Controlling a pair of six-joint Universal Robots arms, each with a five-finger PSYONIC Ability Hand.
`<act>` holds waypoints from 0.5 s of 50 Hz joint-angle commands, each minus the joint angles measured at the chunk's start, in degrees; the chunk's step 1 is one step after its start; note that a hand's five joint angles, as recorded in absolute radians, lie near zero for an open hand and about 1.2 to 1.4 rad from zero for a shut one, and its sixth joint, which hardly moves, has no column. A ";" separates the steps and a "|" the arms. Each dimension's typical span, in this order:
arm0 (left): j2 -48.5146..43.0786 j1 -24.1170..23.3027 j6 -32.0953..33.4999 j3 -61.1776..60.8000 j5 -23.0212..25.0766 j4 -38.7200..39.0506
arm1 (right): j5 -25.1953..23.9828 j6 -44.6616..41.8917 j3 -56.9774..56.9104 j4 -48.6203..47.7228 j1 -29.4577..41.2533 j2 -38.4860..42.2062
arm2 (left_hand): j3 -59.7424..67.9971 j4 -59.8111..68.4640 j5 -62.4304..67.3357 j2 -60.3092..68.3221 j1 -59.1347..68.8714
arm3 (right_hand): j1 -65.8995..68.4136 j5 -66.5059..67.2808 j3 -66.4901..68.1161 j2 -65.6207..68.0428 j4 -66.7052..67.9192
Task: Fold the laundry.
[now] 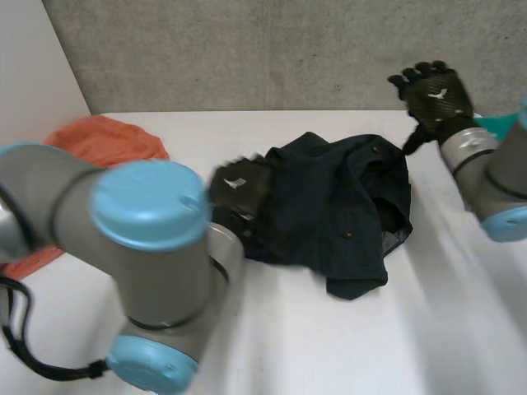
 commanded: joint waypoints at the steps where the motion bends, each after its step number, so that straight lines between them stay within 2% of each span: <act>1: 5.24 6.78 11.00 -6.85 0.02 3.54 | 2.22 1.05 12.07 18.18 -1.94 -12.71 | -4.09 -3.72 -3.24 -4.01 -4.49 | -3.06 -2.76 -2.32 -2.51 -2.34; 4: 4.80 7.58 15.48 -8.78 2.30 4.51 | 2.13 3.34 15.42 23.74 -2.03 -15.44 | -5.27 -4.90 -4.42 -5.19 -5.67 | -3.06 -2.76 -2.32 -2.51 -2.34; 5: 4.71 7.66 16.45 -9.13 3.18 4.68 | 1.87 5.87 17.52 27.15 -1.94 -16.84 | -5.10 -4.74 -4.25 -5.03 -5.51 | -3.06 -2.76 -2.32 -2.51 -2.34; 9: 0.60 8.45 21.63 -10.63 7.92 5.12 | 0.47 13.44 23.33 30.88 -1.85 -17.64 | -4.60 -4.23 -3.75 -4.52 -5.00 | -3.06 -2.76 -2.32 -2.51 -2.34; 12: -1.70 9.59 23.92 -10.37 8.99 6.00 | -0.76 18.00 27.28 28.61 -1.76 -17.64 | -3.93 -3.56 -3.08 -3.85 -4.33 | -3.06 -2.76 -2.32 -2.51 -2.34; 19: -7.50 12.94 29.63 -7.29 10.48 11.10 | -0.42 22.59 30.46 21.22 -0.80 -15.98 | -1.75 -1.38 -0.90 -1.67 -2.15 | -2.14 -1.84 -1.41 -1.59 -1.42; 24: -12.77 13.82 32.98 -3.61 13.73 12.33 | 1.42 27.94 28.54 17.44 3.85 -9.92 | 5.65 6.02 6.50 5.73 5.25 | 2.89 3.19 3.63 3.44 3.61; 25: -14.17 13.82 33.42 -2.38 14.26 12.33 | 1.87 28.82 28.18 17.08 4.21 -9.56 | 10.49 10.86 11.34 10.57 10.09 | 5.08 5.38 5.81 5.63 5.79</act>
